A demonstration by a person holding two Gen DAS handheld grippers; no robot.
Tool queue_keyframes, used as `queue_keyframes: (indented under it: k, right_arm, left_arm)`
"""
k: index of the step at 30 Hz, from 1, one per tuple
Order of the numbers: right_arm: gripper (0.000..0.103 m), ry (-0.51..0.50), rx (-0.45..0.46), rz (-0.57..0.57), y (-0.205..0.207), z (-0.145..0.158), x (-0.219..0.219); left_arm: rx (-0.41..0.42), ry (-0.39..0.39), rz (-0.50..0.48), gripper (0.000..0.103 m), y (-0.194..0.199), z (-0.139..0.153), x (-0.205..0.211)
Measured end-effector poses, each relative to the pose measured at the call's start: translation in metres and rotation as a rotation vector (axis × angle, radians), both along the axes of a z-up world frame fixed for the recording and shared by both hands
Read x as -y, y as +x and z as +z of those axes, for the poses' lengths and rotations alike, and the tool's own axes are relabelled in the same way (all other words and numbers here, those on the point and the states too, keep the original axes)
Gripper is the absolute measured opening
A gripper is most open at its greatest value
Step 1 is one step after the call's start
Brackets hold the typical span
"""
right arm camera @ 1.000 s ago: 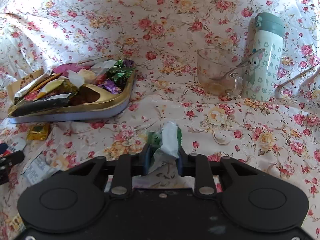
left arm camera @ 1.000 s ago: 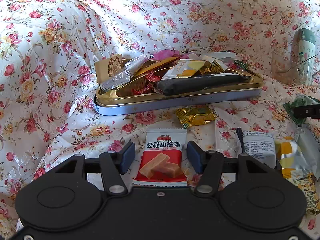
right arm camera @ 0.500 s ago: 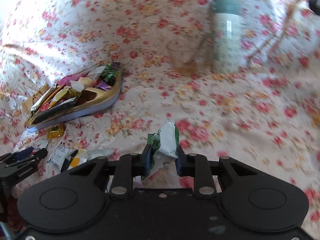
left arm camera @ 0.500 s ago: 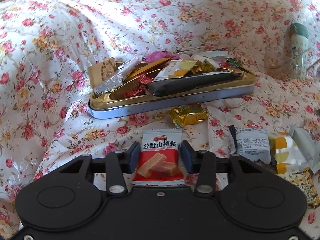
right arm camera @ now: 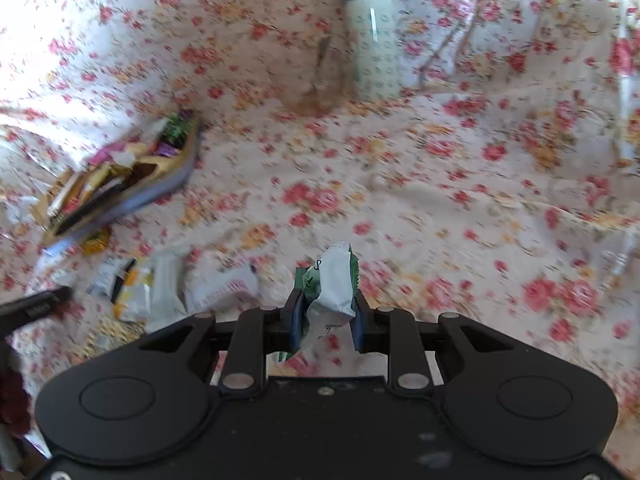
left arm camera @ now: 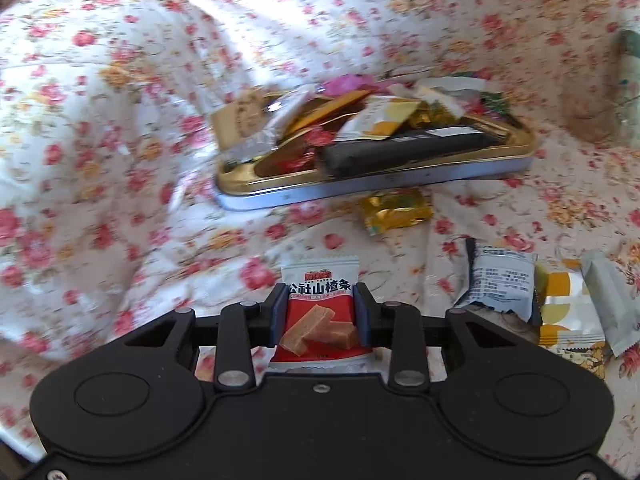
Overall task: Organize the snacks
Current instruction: 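Carry the hawthorn pack and green packet with both tools toward the gold tray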
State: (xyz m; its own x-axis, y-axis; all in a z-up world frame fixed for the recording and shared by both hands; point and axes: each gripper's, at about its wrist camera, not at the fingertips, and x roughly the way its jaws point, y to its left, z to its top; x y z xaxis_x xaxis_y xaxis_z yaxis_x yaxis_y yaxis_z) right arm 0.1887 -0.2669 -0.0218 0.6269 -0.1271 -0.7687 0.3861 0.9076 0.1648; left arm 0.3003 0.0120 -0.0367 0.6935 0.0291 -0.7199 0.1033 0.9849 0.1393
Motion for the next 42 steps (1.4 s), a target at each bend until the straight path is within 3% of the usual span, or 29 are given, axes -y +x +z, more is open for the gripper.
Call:
queue_keyframes:
  k: [6,12,28,42]
  right_arm:
    - [0.025,-0.012,-0.006,0.004,-0.024,0.007,-0.005]
    - [0.025,-0.001,0.015,0.024,-0.045,0.015,-0.016]
    - [0.025,-0.043,0.070,0.085,-0.094,0.037,-0.048]
    - [0.025,-0.021,0.140,0.145,-0.167,0.049,-0.075]
  left_arm:
    - [-0.020,-0.031,0.010,0.043,-0.036,0.035,0.005]
    - [-0.062,-0.063,-0.013,0.043,-0.082,0.052,0.017]
    - [-0.096,-0.083,-0.066,0.043,-0.187,0.058,0.028]
    - [-0.114,-0.098,-0.055,0.043,-0.247,0.055,0.031]
